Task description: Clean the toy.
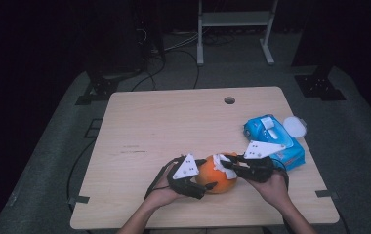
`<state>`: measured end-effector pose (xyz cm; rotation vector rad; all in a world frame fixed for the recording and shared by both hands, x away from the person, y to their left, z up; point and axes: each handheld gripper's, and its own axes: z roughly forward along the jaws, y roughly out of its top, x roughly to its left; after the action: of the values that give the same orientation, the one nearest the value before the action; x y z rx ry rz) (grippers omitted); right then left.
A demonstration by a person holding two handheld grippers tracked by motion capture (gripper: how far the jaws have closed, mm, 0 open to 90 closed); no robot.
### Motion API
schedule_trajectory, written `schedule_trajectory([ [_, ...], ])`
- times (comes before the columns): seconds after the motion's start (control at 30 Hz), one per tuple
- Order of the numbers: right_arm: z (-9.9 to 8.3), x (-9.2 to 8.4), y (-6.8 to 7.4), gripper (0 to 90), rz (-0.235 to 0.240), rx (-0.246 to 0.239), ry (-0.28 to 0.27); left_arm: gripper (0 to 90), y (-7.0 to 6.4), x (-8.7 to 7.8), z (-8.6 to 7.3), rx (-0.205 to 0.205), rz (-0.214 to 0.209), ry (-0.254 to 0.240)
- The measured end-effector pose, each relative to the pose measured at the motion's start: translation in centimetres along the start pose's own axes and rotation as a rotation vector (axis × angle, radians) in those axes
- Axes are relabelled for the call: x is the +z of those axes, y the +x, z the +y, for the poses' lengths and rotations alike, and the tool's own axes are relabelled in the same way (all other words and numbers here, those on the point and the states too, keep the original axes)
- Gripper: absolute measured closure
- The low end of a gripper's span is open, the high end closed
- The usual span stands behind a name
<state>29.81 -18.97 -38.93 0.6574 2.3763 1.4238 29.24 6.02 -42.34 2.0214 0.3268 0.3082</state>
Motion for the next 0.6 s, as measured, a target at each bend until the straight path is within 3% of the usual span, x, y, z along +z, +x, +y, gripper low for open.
schedule_trajectory([
  [0.1,0.4,0.1,0.6,76.6,-0.001,-0.016,-0.001,25.5,-0.5,0.2,0.3,0.025,0.011,0.015],
  [0.23,1.1,1.0,2.5,76.5,0.061,-0.059,-0.002,26.4,-1.1,0.3,0.4,0.082,0.021,0.043],
  [0.3,1.2,1.4,3.1,76.5,0.068,-0.080,0.009,27.4,-1.1,0.1,0.3,0.094,0.023,0.053],
  [0.43,1.0,0.8,1.7,76.5,0.029,-0.062,0.014,29.1,-0.4,-0.2,-0.3,0.080,0.015,0.047],
  [0.5,0.4,0.1,0.3,76.5,-0.013,-0.034,0.021,29.1,0.0,-0.3,-0.5,0.062,0.009,0.043],
  [0.6,-0.7,-0.5,-1.2,76.5,-0.030,0.018,0.042,25.5,0.4,-0.2,-0.5,0.018,-0.010,0.025],
])
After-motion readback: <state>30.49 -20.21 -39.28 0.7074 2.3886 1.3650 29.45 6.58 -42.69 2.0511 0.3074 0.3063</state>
